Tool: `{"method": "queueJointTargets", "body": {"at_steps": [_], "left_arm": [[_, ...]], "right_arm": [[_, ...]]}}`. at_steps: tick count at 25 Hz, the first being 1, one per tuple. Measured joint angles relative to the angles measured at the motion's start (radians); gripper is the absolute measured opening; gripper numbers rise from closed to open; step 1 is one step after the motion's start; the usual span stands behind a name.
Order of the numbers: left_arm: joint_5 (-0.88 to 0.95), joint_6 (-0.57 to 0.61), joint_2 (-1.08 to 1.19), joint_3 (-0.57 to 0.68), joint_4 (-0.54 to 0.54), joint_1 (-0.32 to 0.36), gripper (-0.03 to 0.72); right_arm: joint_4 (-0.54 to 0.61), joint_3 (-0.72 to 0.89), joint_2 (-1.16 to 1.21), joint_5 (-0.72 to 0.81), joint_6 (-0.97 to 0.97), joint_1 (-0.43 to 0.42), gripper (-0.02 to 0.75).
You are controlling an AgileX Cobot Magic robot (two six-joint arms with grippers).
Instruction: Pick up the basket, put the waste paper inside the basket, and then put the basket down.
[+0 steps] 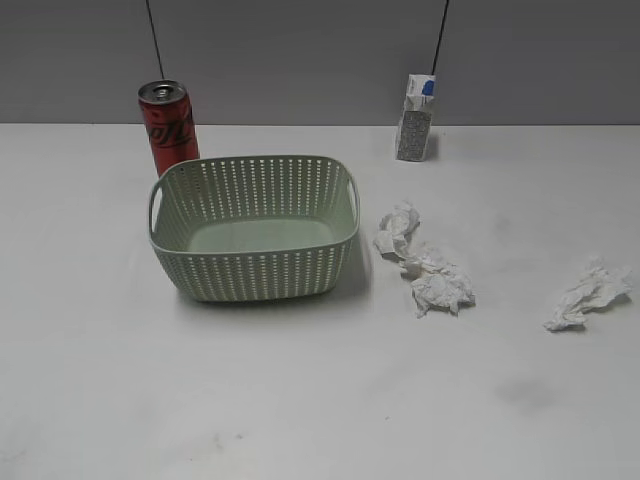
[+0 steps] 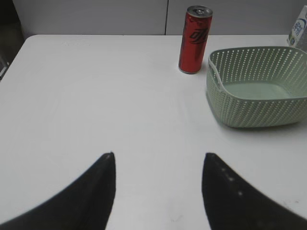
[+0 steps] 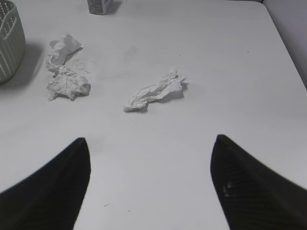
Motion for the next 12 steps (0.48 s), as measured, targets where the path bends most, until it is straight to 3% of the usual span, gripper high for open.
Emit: {"method": "queueJointTargets", "body": {"at_steps": [12], "left_arm": [[0.0,0.0,0.0,0.0,0.0,0.0,0.43]], "right_arm": [[0.0,0.0,0.0,0.0,0.0,0.0,0.592]]}}
